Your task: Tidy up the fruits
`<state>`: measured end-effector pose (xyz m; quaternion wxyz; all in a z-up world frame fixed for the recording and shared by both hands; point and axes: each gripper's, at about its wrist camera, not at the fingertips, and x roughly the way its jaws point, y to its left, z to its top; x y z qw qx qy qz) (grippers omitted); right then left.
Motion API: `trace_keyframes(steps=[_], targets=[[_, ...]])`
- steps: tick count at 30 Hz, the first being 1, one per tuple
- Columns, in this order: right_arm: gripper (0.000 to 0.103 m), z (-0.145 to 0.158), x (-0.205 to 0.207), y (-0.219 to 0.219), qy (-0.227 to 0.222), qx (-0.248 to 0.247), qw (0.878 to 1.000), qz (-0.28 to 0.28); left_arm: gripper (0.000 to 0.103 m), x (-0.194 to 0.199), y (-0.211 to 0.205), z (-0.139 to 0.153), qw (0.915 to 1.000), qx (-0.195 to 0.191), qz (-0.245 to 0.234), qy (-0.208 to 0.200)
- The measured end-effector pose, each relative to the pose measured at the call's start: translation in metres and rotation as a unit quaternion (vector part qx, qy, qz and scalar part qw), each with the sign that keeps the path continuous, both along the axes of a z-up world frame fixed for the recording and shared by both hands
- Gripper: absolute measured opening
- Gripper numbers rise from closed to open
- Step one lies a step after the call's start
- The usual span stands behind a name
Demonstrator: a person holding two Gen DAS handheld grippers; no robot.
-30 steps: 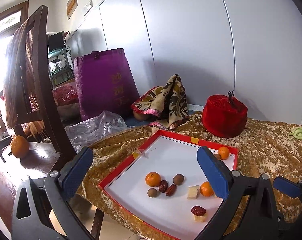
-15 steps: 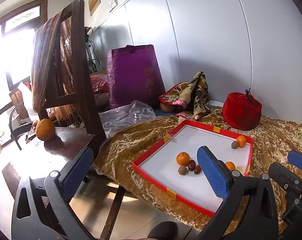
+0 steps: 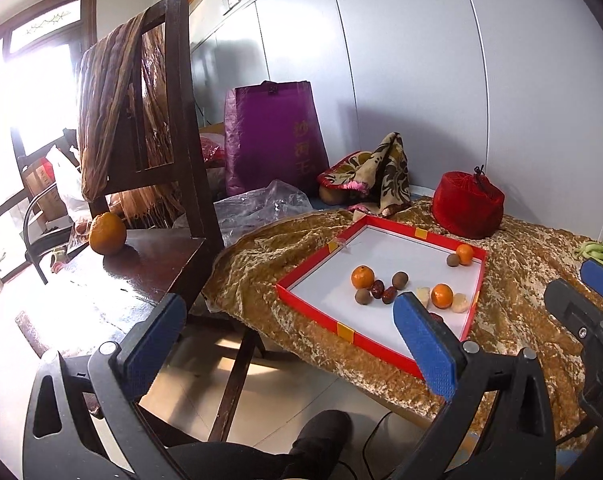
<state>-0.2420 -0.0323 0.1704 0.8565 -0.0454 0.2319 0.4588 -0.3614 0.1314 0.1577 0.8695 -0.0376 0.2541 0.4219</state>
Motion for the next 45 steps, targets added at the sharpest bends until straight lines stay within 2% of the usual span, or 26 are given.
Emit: trace_keyframes(steps=[16,45], targets=[[0.069,0.005,0.004,-0.012,0.008,0.018,1.0,-0.006,0.103,-0.004,-0.018,0.019,0.9996,0.012,-0.02,-0.014],[0.071,0.009,0.005,-0.01,0.003,0.028,1.0,-0.012,0.103,-0.005,-0.019,0.019,0.9995,0.004,-0.023,-0.021]])
